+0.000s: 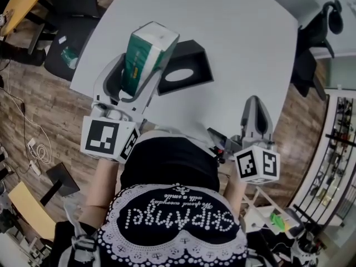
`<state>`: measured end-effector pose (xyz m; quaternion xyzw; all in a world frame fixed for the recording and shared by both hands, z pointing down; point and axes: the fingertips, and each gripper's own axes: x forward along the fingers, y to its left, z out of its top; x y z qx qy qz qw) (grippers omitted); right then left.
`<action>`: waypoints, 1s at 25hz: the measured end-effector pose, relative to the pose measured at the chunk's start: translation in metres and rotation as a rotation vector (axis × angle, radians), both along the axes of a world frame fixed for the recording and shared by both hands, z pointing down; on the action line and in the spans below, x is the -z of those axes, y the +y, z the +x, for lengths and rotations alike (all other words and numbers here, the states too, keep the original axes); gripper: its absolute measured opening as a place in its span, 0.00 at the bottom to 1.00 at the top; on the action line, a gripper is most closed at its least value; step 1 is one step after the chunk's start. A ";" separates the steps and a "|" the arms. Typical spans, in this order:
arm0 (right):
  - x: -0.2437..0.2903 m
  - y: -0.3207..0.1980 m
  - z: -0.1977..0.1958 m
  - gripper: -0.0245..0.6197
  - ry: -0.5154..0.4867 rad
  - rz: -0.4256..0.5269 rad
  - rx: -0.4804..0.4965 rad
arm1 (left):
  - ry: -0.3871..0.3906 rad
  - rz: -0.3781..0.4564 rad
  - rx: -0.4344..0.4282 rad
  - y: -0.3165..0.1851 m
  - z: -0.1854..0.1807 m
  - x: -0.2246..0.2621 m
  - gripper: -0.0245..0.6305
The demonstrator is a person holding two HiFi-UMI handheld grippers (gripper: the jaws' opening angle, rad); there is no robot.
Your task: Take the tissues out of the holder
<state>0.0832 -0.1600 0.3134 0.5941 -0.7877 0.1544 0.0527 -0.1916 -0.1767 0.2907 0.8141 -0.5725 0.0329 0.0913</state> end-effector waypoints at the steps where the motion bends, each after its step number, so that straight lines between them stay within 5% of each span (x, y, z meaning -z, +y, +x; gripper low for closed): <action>1: 0.001 0.000 0.000 0.09 0.004 0.001 0.001 | 0.001 0.000 0.004 0.002 -0.001 0.000 0.56; 25: 0.019 0.016 -0.008 0.09 0.077 0.023 0.084 | 0.000 -0.019 0.054 0.040 -0.002 -0.007 0.56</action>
